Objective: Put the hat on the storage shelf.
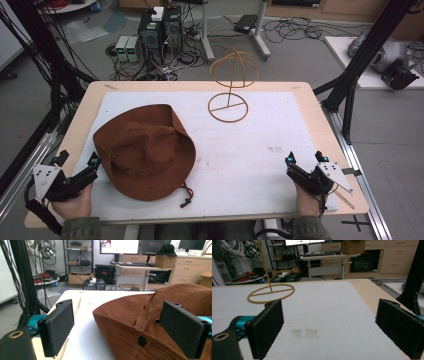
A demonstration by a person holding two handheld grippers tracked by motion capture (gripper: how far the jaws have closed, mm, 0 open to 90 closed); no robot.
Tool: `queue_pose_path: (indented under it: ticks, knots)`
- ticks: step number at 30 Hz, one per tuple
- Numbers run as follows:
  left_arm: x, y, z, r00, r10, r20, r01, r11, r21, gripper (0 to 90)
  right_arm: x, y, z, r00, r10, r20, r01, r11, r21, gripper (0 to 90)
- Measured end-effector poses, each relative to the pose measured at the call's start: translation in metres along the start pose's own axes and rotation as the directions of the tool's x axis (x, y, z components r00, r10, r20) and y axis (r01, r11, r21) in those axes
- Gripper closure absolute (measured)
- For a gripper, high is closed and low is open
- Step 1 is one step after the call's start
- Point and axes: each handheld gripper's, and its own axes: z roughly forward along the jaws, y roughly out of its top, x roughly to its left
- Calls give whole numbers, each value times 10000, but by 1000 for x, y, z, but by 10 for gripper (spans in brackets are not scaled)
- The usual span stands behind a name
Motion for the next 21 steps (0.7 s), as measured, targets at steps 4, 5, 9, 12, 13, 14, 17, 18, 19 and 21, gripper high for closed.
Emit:
queue_pose_path:
  ticks: [4, 5, 9, 12, 13, 14, 17, 18, 19, 21]
  knots:
    - [4, 4, 1, 9987, 148, 492, -150, 9999, 22, 116, -1, 0, 0, 10000, -25, -20, 25, 10000, 28, 73]
    - [4, 5, 2, 9982, 163, 570, -165, 9999, 32, 116, -1, 1, 0, 10000, -5, -57, 5, 10000, 48, 73]
    - [4, 8, 7, 9950, 136, 990, -147, 9998, 102, 116, 0, 0, 0, 9999, -7, -151, 8, 10000, 90, 73]
    - [4, 10, 15, 9902, -19, 1399, -25, 9995, 312, 116, 1, 0, 1, 9998, -87, -186, 89, 9999, 100, 73]
    - [5, 11, 17, 9874, -13, 1585, -54, 9991, 418, 116, 2, -1, 1, 9996, -125, -241, 128, 9998, 122, 73]
    - [5, 11, 20, 9854, 38, 1703, -123, 9987, 490, 116, 2, -1, 1, 9996, -125, -241, 128, 9998, 122, 73]
    - [7, 15, 29, 9753, 314, 2186, -529, 9943, 928, 116, 4, -1, 1, 9991, -249, -330, 254, 9996, 143, 73]
    - [8, 18, 36, 9654, 370, 2581, -702, 9902, 1206, 116, 5, -1, 2, 9988, -304, -377, 309, 9994, 140, 73]
    - [8, 18, 36, 9654, 370, 2581, -702, 9902, 1206, 116, 5, -1, 2, 9988, -304, -377, 309, 9994, 140, 73]
    - [9, 19, 42, 9532, 409, 2996, -829, 9882, 1289, 116, 6, -2, 2, 9986, -325, -418, 334, 9992, 199, 73]
